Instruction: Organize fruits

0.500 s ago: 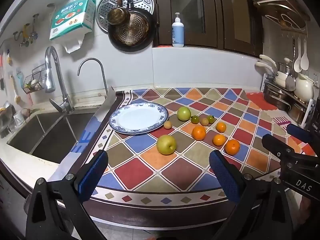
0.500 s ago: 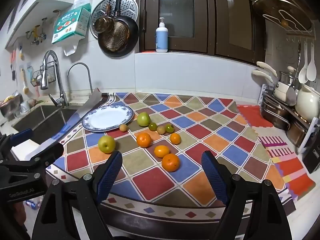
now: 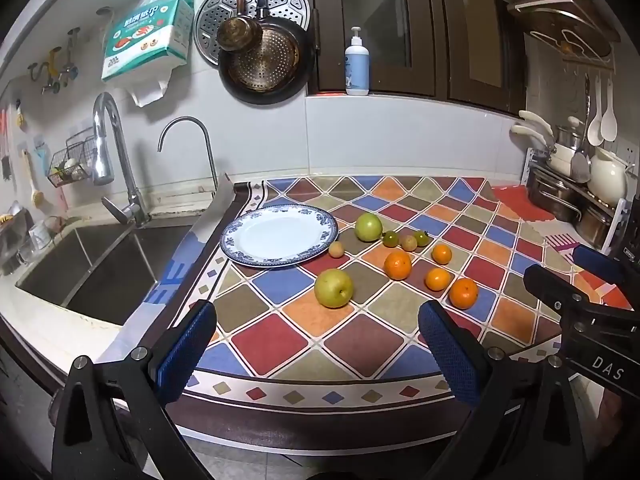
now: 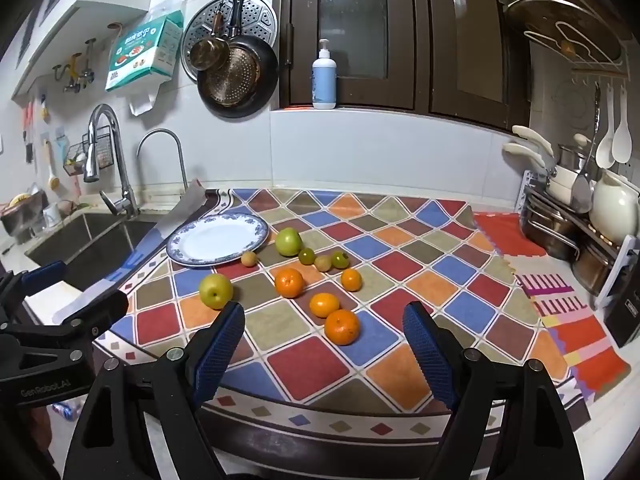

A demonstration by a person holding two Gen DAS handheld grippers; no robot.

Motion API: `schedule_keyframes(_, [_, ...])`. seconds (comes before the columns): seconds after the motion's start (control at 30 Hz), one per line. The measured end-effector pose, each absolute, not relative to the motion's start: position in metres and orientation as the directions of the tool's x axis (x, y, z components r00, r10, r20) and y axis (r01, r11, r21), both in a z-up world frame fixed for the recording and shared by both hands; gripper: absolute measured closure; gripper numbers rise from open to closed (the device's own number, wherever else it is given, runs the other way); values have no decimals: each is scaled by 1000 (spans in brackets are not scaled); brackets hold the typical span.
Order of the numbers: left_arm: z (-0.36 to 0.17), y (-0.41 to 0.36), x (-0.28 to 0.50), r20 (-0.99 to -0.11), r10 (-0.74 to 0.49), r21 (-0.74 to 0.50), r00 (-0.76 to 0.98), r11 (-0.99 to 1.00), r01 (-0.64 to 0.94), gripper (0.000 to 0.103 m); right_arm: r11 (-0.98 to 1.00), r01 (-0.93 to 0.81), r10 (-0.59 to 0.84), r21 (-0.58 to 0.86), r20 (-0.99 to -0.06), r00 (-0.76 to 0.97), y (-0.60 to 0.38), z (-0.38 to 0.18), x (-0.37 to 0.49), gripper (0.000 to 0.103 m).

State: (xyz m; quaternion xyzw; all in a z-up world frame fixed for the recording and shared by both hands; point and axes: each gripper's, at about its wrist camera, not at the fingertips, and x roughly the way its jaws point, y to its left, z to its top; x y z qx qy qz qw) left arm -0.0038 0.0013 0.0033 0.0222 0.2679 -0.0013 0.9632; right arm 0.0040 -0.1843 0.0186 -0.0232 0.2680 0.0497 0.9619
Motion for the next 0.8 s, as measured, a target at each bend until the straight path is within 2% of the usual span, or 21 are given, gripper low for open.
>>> schedule_keyframes(0.8, [11,-2,-11,-504,28,45,863,999,-6,0,993,-113,85,-24,-509,857,-188,21,-1,21])
